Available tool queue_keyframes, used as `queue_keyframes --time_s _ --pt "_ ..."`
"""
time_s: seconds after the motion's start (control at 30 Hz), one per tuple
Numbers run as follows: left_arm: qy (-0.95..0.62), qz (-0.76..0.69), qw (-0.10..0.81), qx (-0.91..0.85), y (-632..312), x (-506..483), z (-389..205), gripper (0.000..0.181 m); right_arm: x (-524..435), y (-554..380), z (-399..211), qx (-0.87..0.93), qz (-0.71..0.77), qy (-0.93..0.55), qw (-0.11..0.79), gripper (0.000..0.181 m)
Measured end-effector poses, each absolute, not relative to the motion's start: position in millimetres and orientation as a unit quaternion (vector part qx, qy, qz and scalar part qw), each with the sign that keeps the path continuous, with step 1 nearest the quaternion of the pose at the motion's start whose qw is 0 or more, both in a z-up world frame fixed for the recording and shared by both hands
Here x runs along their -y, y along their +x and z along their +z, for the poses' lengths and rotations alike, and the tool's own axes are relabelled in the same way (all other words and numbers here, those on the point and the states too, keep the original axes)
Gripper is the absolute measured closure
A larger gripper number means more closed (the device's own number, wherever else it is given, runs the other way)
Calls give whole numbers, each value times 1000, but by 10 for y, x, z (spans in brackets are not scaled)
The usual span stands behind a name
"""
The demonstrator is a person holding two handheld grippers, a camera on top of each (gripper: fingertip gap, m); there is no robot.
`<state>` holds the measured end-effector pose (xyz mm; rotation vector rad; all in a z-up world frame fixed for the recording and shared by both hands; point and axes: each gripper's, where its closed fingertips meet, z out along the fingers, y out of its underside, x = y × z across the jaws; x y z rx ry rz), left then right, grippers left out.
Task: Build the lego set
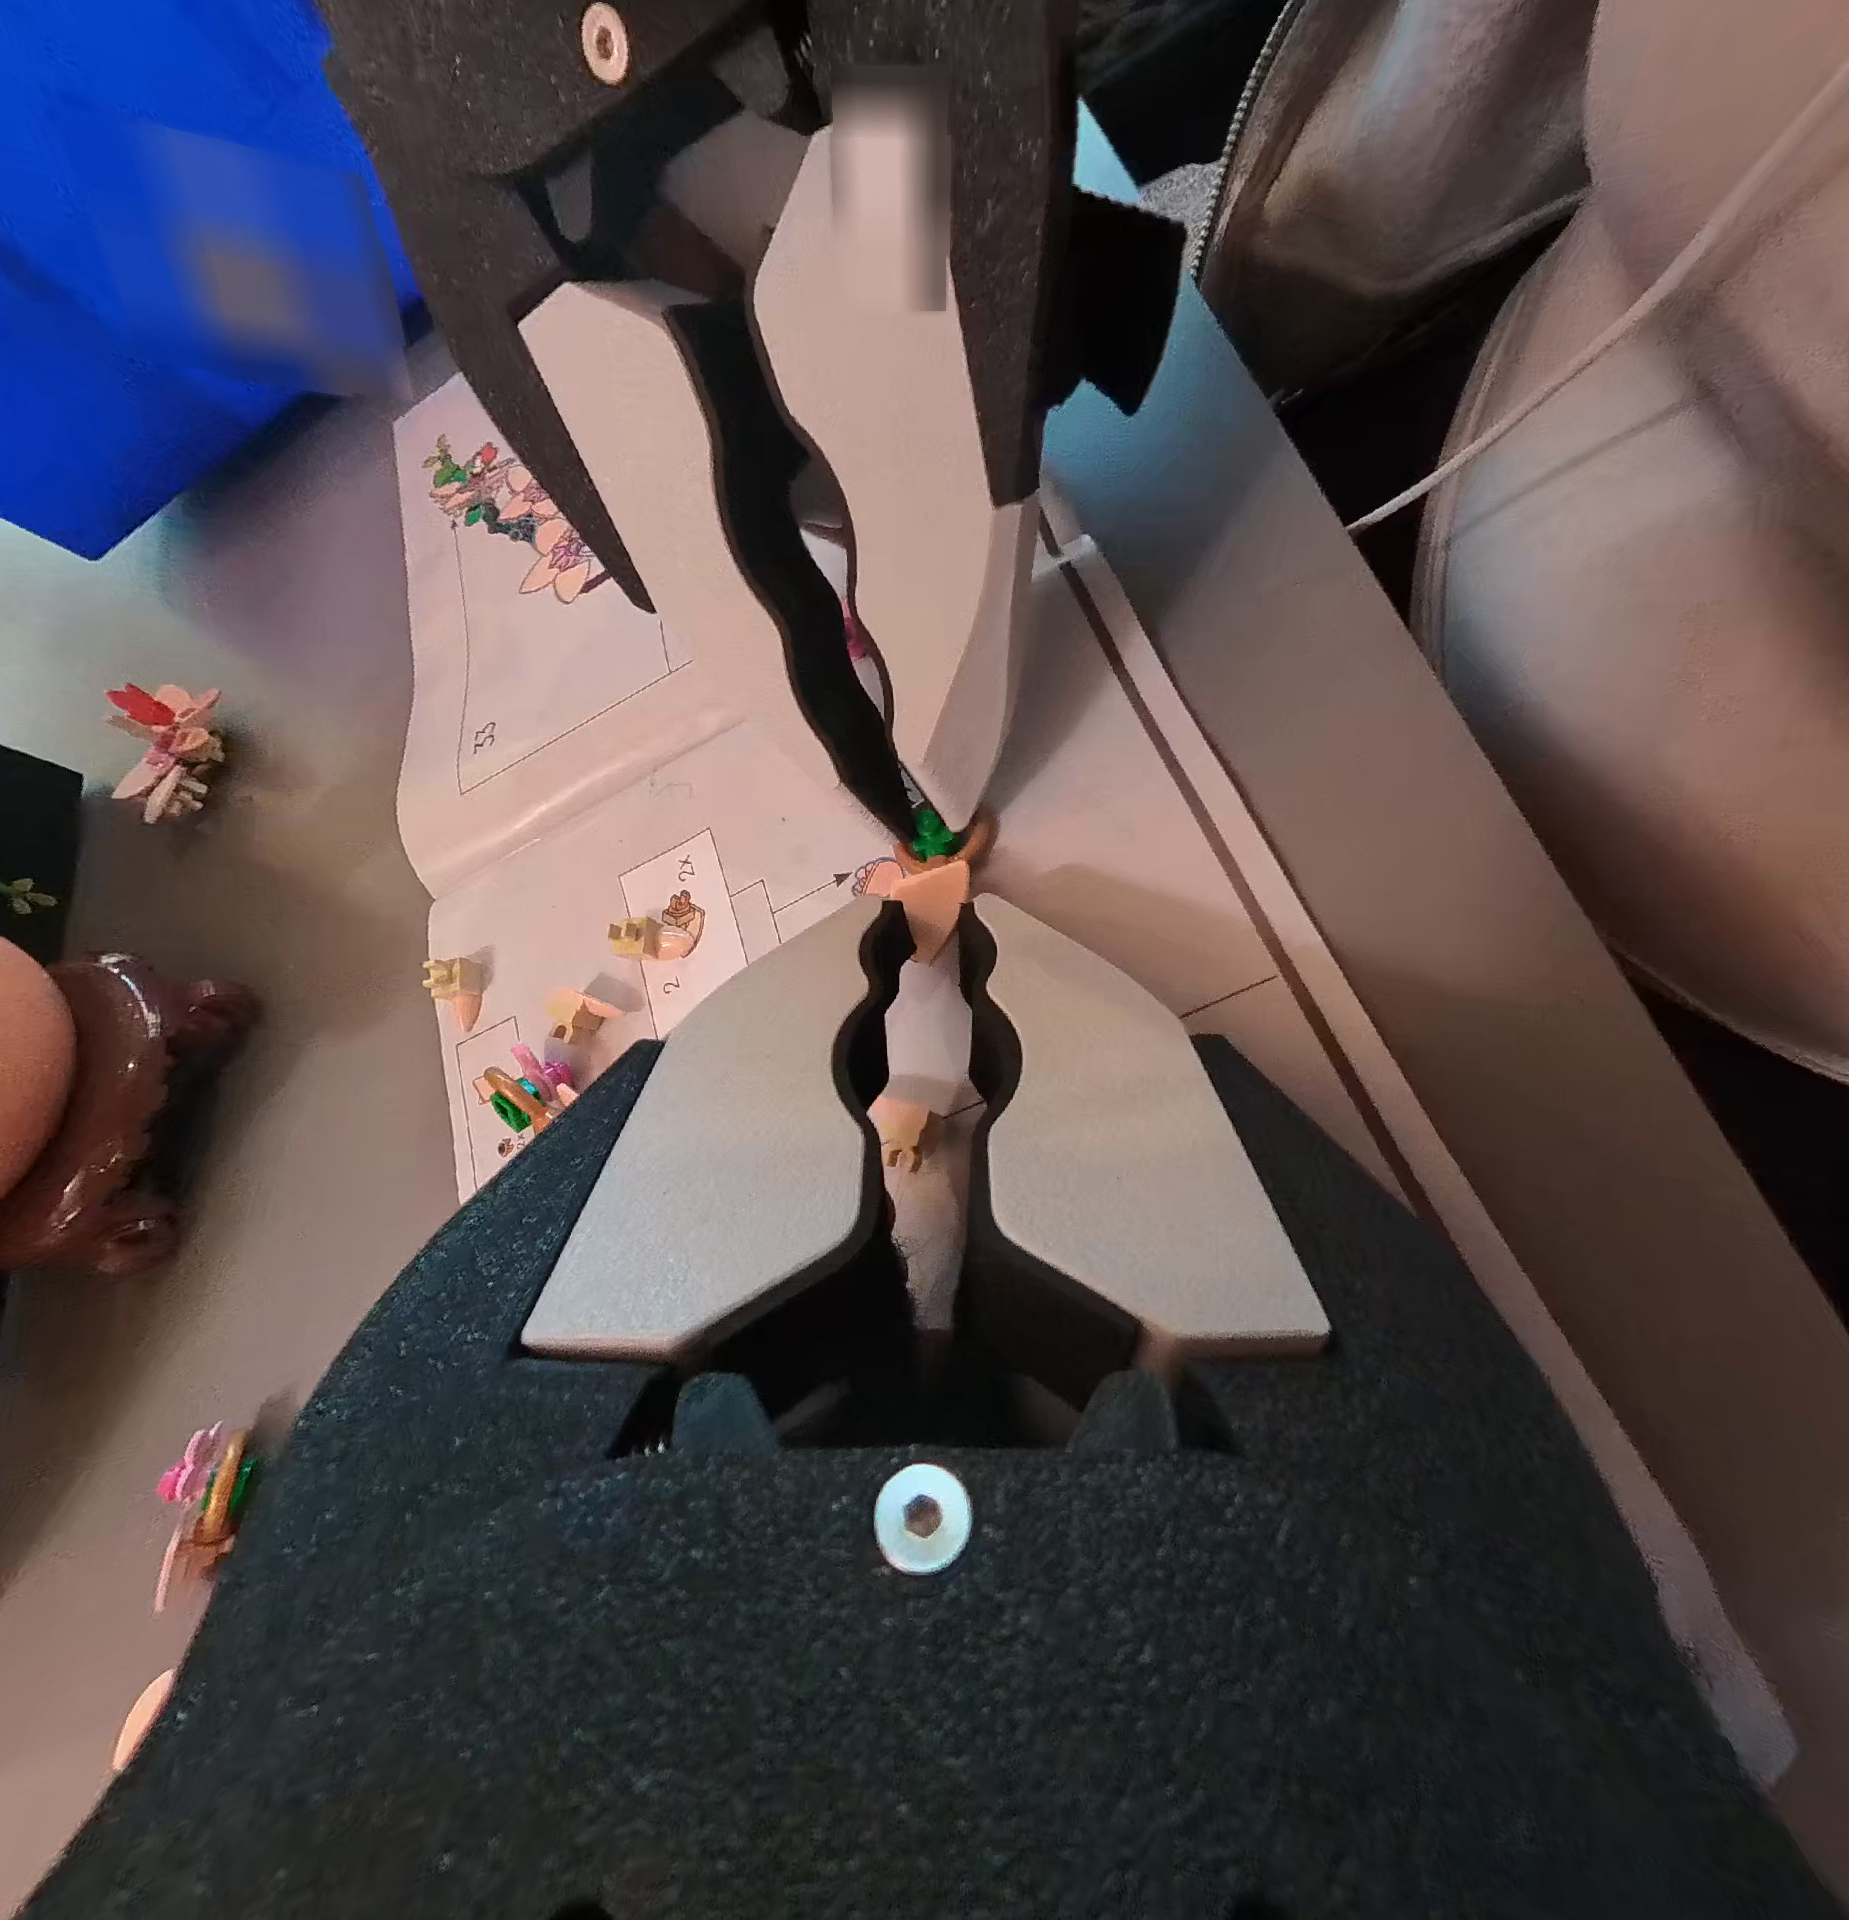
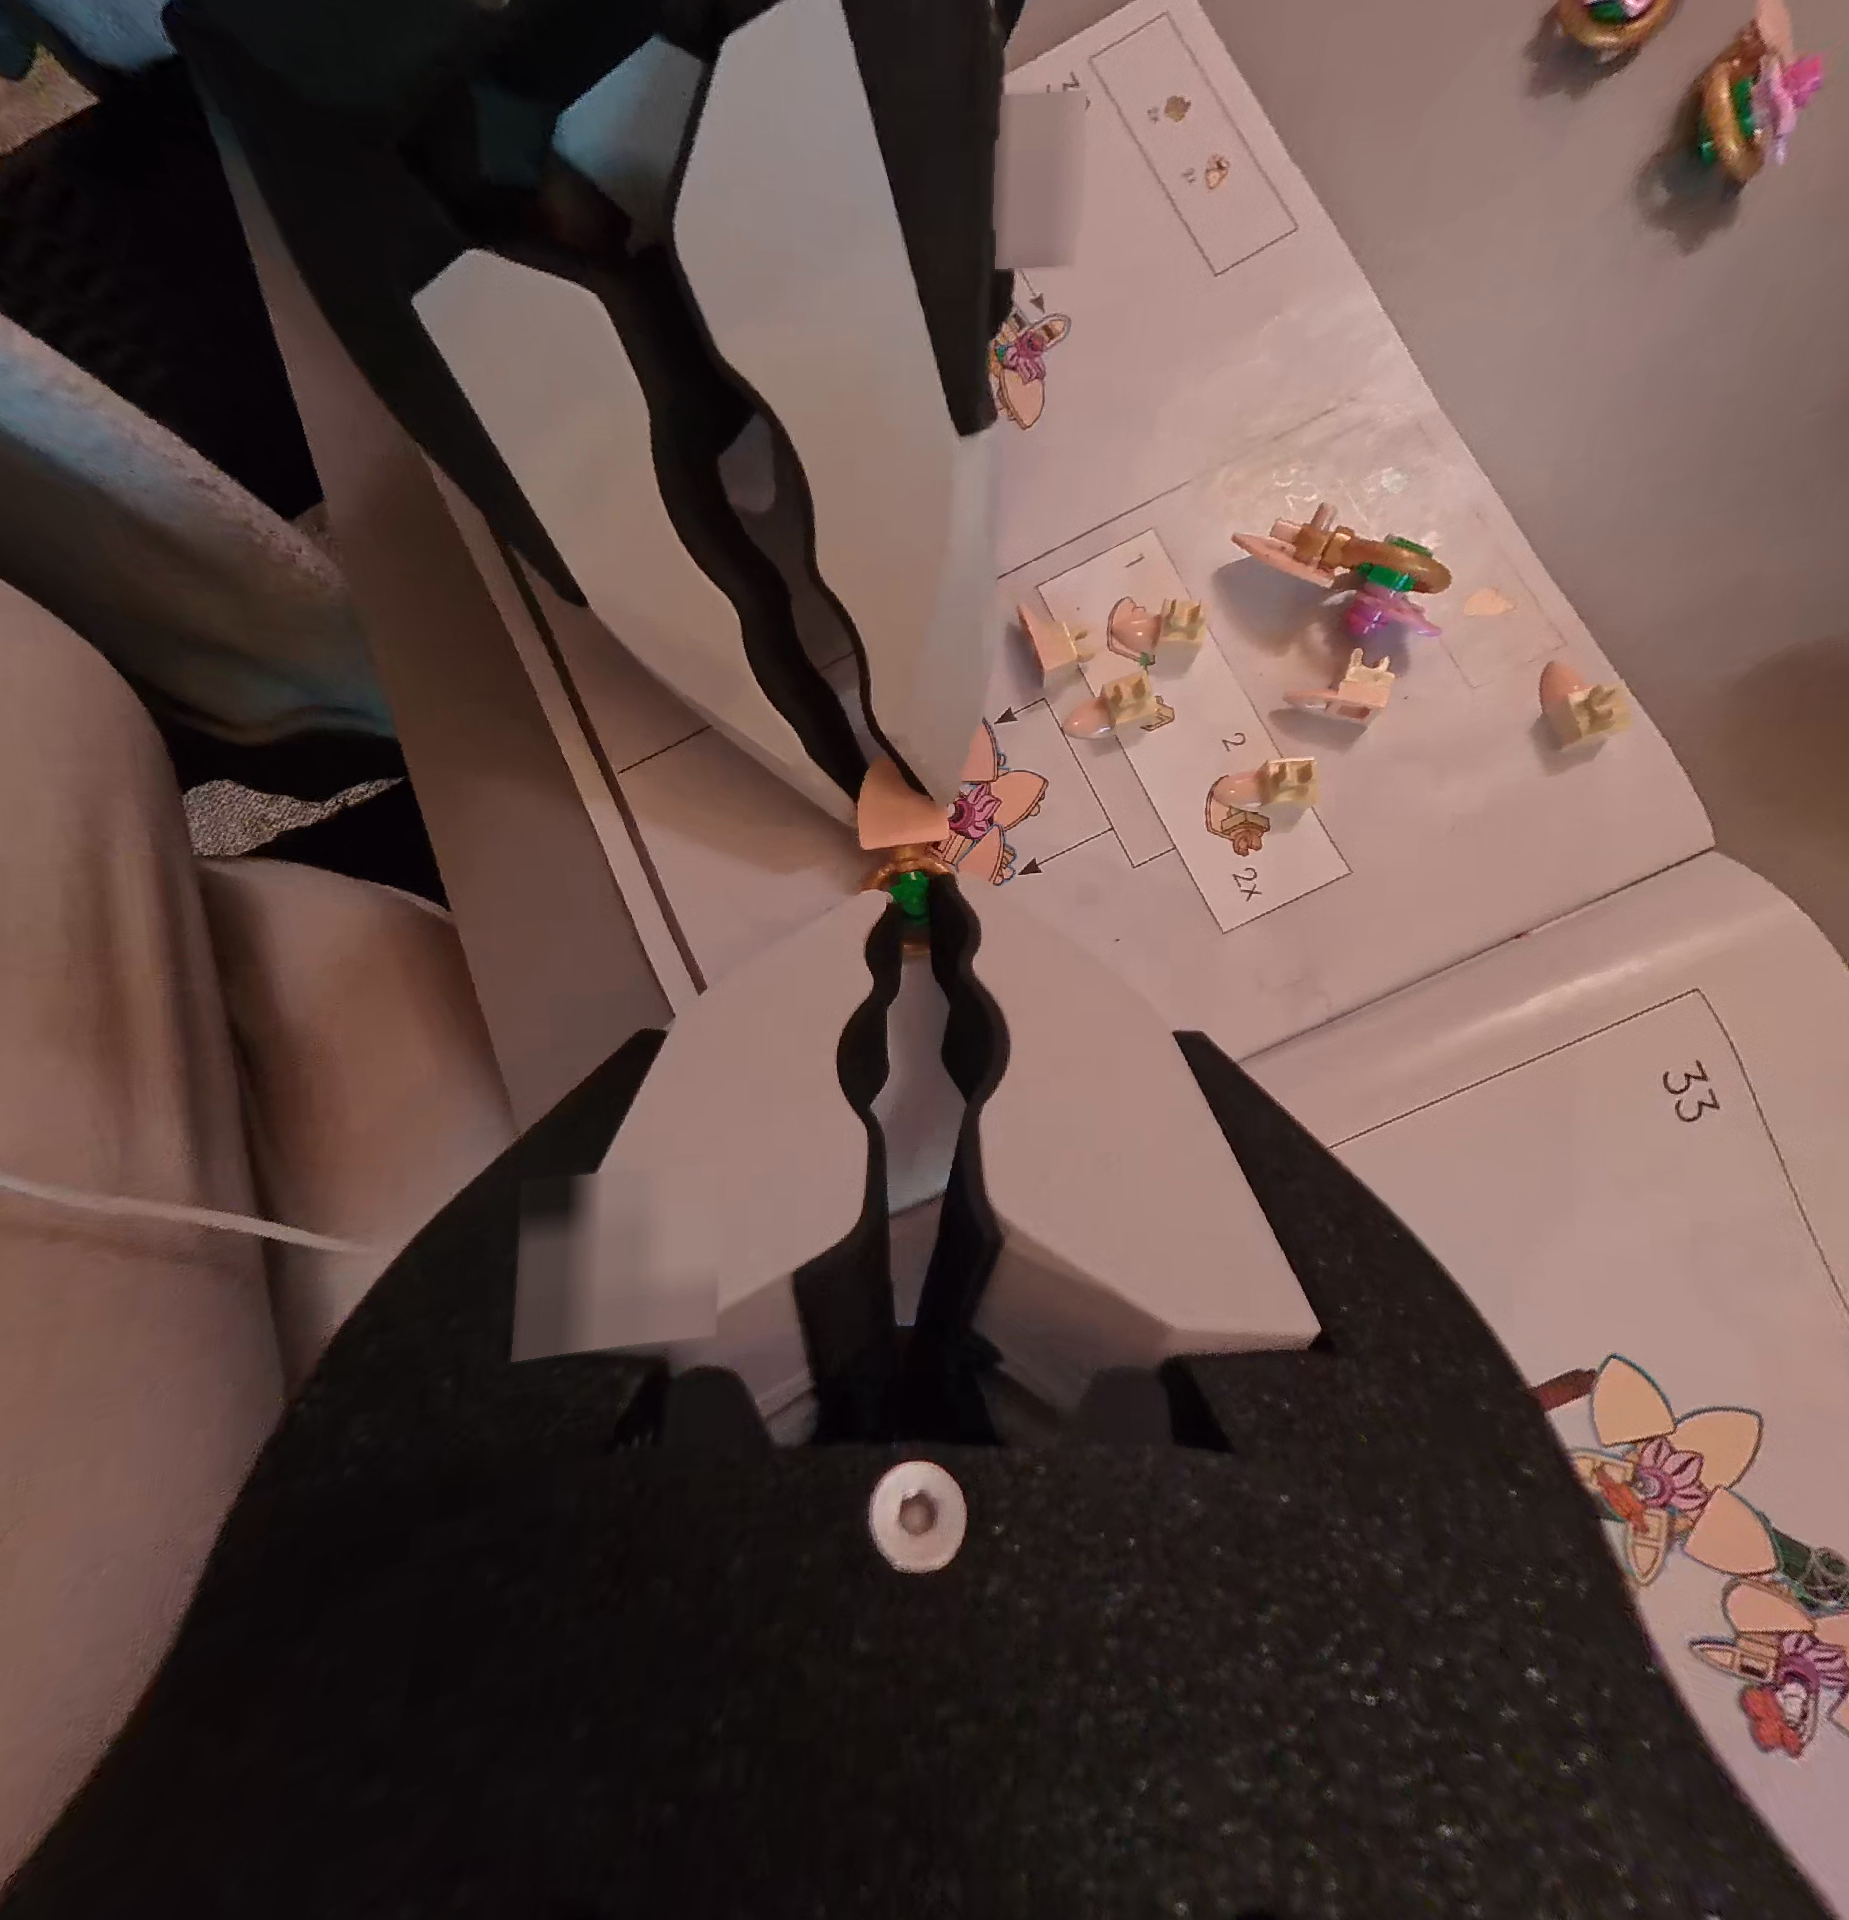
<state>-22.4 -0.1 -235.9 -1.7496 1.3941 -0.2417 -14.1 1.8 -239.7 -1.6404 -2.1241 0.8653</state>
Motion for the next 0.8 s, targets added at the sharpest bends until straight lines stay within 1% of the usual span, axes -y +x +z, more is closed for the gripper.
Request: queue_keyframes --time_s 0.27,0.47,0.57,0.67,0.8 --pt "-700 -72 435 -562 -206 -5 -2366 171 -17 -144 -2396 712 309 -605 178 176" --pt "-685 -20 451 -572 -212 3 -2362 171 -19 -128 -2398 689 311 -629 185 176" --pt "-682 -20 453 -574 -213 1 -2359 171 -28 -132 -2395 696 305 -621 191 176" --pt "-680 -24 455 -575 -211 1 -2357 171 -31 -129 -2395 689 320 -626 178 176" --pt "-673 -20 455 -583 -211 9 -2360 175 -41 -144 -2347 692 324 -617 186 175"
